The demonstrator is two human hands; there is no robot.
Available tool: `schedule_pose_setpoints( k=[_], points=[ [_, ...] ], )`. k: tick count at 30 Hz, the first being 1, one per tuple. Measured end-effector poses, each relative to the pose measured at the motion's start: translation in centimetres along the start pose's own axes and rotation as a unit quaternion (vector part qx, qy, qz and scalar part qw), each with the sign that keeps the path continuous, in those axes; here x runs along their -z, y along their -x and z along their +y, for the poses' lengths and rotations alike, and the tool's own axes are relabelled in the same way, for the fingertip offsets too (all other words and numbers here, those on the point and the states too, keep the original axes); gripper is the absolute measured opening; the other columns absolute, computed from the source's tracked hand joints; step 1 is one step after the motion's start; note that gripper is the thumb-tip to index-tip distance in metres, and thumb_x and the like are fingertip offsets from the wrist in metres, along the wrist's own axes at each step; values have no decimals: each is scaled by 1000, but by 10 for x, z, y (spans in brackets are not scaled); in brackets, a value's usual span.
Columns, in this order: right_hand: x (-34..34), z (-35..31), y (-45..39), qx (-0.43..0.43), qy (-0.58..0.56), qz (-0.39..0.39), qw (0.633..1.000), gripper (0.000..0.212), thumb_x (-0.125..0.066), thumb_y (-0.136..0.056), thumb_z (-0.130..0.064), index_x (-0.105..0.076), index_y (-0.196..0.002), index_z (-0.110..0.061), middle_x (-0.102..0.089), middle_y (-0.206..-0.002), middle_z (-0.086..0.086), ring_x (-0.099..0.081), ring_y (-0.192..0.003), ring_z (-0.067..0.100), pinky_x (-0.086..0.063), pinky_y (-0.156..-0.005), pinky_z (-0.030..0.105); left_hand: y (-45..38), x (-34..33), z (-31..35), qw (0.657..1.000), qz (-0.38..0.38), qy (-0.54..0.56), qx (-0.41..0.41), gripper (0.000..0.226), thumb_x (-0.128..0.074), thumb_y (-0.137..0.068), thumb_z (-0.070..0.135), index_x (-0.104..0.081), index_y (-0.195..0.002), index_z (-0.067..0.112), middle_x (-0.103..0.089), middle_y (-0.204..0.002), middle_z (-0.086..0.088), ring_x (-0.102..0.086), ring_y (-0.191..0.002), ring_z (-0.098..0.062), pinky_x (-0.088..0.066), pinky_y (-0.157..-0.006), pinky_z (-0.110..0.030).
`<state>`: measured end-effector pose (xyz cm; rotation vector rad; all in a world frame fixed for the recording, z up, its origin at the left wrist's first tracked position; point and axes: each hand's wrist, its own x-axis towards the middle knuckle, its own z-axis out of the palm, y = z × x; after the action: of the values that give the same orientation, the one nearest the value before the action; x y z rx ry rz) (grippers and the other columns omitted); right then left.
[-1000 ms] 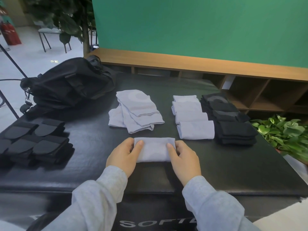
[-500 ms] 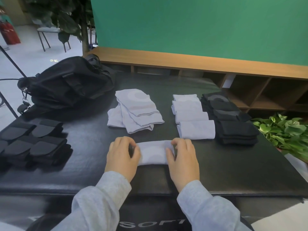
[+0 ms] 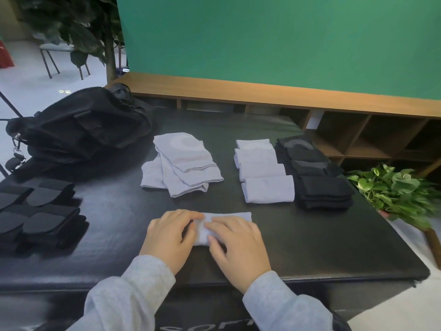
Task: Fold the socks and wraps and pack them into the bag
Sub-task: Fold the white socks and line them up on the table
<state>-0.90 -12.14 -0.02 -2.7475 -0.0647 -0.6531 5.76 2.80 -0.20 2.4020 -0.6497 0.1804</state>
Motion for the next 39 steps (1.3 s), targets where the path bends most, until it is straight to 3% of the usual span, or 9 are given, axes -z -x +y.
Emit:
schedule_pose_setpoints(
  k=[9, 13, 15, 19, 23, 26, 30, 33, 39],
  points=[
    [21, 29, 1, -63, 46, 14, 997, 20, -60, -74, -23, -70, -89, -32, -68, -89, -17, -66, -79, 11, -49, -68, 28, 2, 5, 9, 997, -62, -55, 8, 32, -38, -95, 42, -45, -126, 46, -42, -126, 27, -32, -124, 2, -21, -108, -28],
    [38, 40, 2, -114, 117, -40, 986, 44, -79, -54, -6, -67, -84, -36, -64, -75, -17, -56, -69, 15, -32, -58, 25, 3, 5, 9, 998, -49, -39, 5, 30, -42, -94, 44, -49, -123, 44, -45, -124, 27, -35, -123, 1, -22, -107, -29],
    [46, 39, 3, -114, 128, -71, 983, 46, -67, -70, -3, -65, -101, -37, -65, -94, -15, -48, -84, 16, -34, -65, 27, 3, 5, 9, 999, -42, -31, 2, 31, -40, -91, 48, -52, -119, 43, -46, -121, 27, -37, -121, 1, -23, -106, -29],
    [47, 38, 6, -145, 68, -92, 983, 34, -40, -95, -25, -55, -126, -33, -50, -129, -16, -38, -115, 13, -38, -92, 24, 4, 5, 8, 999, -39, -21, -2, 42, -30, -82, 58, -55, -112, 42, -47, -116, 28, -40, -116, 2, -25, -104, -30],
    [46, 21, 5, -181, 75, -109, 975, 43, -36, -88, -60, -55, -108, -27, -51, -117, -13, -39, -111, 12, -41, -91, 26, 4, 6, 9, 999, -43, -30, 6, 26, -42, -91, 46, -54, -112, 41, -48, -118, 26, -40, -117, 0, -25, -106, -31],
    [49, 19, 6, -183, 94, -117, 971, 45, -38, -87, -65, -51, -101, -24, -49, -105, -10, -44, -102, 10, -44, -89, 25, 4, 7, 10, 999, -42, -30, 6, 24, -43, -91, 45, -55, -111, 41, -48, -117, 26, -41, -117, 0, -26, -106, -32],
    [61, 24, 10, -193, 68, -112, 972, 30, -50, -90, -47, -40, -84, -19, -42, -90, -6, -44, -82, 12, -39, -78, 22, 5, 7, 10, 998, -43, -33, 8, 22, -46, -91, 42, -55, -111, 40, -49, -117, 25, -40, -118, -1, -26, -106, -32],
    [67, 29, 15, -224, 27, -111, 968, 18, -54, -86, -23, -43, -99, -18, -39, -102, -6, -49, -85, 14, -43, -74, 24, 5, 7, 10, 999, -41, -32, 6, 21, -47, -90, 40, -55, -110, 40, -50, -115, 25, -41, -116, -1, -27, -105, -31],
    [72, 39, 19, -181, 35, -142, 973, 38, -50, -84, -1, -58, -113, -24, -56, -109, -9, -52, -100, 12, -33, -105, 23, 5, 7, 10, 999, -38, -33, 3, 20, -45, -90, 40, -56, -107, 39, -51, -110, 26, -42, -115, -1, -27, -104, -29]
  ],
)
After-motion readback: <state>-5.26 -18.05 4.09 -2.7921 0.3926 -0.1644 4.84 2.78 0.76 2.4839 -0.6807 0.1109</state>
